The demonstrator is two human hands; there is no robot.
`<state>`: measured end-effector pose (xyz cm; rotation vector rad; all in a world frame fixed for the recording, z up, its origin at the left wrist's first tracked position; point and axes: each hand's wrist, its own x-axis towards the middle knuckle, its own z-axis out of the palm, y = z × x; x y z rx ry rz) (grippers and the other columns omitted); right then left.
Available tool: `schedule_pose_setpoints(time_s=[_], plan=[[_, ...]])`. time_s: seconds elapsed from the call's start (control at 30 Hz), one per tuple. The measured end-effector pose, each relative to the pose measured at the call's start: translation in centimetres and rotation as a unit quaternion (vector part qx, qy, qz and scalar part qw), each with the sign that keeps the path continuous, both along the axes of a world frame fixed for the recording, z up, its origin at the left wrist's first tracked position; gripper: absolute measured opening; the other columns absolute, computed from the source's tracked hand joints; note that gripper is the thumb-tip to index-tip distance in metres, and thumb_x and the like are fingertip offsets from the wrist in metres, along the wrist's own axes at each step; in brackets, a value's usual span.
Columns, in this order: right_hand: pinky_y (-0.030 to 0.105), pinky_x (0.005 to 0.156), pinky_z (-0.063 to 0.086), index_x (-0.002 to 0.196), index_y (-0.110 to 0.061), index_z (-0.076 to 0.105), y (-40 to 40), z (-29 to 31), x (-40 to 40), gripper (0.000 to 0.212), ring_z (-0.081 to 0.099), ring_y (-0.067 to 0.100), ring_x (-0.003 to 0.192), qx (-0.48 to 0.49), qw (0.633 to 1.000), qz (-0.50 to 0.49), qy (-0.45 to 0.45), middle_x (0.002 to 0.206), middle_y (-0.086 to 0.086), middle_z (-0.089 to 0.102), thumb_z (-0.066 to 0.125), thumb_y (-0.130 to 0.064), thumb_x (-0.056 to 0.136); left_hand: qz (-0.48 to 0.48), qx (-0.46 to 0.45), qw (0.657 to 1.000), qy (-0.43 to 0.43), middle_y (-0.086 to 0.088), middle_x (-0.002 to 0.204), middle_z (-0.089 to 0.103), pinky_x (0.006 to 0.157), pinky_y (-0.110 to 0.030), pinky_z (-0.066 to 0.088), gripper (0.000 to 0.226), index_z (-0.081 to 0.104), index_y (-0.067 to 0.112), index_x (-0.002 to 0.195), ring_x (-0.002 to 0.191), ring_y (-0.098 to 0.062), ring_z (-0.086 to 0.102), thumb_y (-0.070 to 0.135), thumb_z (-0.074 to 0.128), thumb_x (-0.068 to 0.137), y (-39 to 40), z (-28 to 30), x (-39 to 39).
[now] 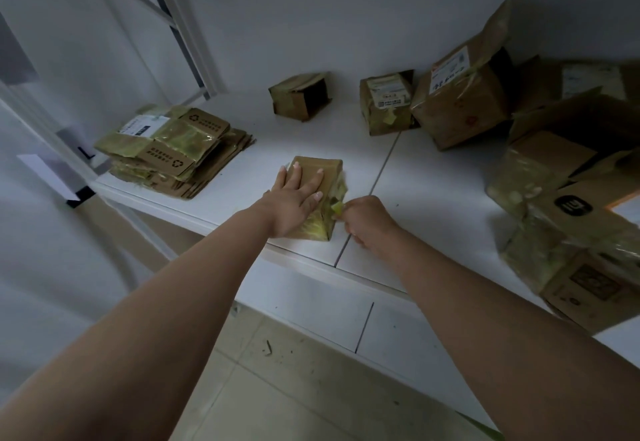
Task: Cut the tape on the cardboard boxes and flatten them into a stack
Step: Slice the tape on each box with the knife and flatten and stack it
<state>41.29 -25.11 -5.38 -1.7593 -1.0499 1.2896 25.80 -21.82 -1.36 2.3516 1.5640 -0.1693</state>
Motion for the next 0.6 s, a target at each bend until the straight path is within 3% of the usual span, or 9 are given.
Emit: schedule_pose_setpoints(time_s=[0.17,0.33,0.47,0.53,0.6], plan=[[0.010,0.027,0.019,0.113,0.013,0.059,-3.3,1.6,-0.8,0.026,0.030,0.002,0.019,-0.002,0.999,0.020,0.041,0.057,0.007,0.038,0.044,0.003,0.094,0.017,0.000,1.000,0.004,-0.007,0.160,-0.019,0.119,-0.053,-0.001,0.055,-0.008,0.037,0.151,0.144,-0.030,-0.024,0.048,0.015,0.102,-0.3,-0.2,0.1],[0.010,0.031,0.020,0.095,0.002,0.064,-5.7,1.7,-0.7,0.021,0.029,0.006,0.021,0.008,0.998,0.049,0.040,0.054,0.009,0.043,0.045,-0.003,0.092,0.040,0.001,0.999,0.006,-0.008,0.160,-0.018,0.119,-0.049,-0.003,0.055,-0.008,0.035,0.152,0.145,-0.033,-0.021,0.046,0.014,0.103,-1.2,0.2,0.7],[0.014,0.034,0.023,0.093,0.007,0.065,-6.8,1.4,0.2,0.019,0.032,0.010,0.030,0.028,0.996,0.078,0.013,0.050,0.008,0.046,0.053,-0.007,0.088,0.065,0.005,0.998,0.009,-0.013,0.160,-0.013,0.119,-0.049,-0.003,0.056,-0.007,0.035,0.153,0.146,-0.036,-0.016,0.049,0.014,0.102,-1.2,-0.1,0.9],[0.018,0.038,0.026,0.087,0.006,0.063,-7.0,1.0,0.4,0.018,0.035,0.013,0.034,0.053,0.994,0.092,-0.012,0.048,0.008,0.047,0.055,-0.009,0.086,0.078,0.030,0.997,0.006,-0.015,0.161,0.001,0.119,-0.052,0.008,0.057,0.002,0.036,0.153,0.147,-0.040,0.000,0.052,0.018,0.101,-1.3,-0.4,0.8],[0.024,0.045,0.032,0.076,0.000,0.058,-6.8,0.4,0.4,0.017,0.039,0.017,0.039,0.082,0.992,0.089,-0.038,0.047,0.008,0.047,0.057,-0.014,0.086,0.101,0.070,0.992,0.002,-0.016,0.157,0.018,0.111,-0.054,0.029,0.054,0.016,0.037,0.150,0.138,-0.044,0.029,0.055,0.023,0.099,-1.8,-0.3,0.7]])
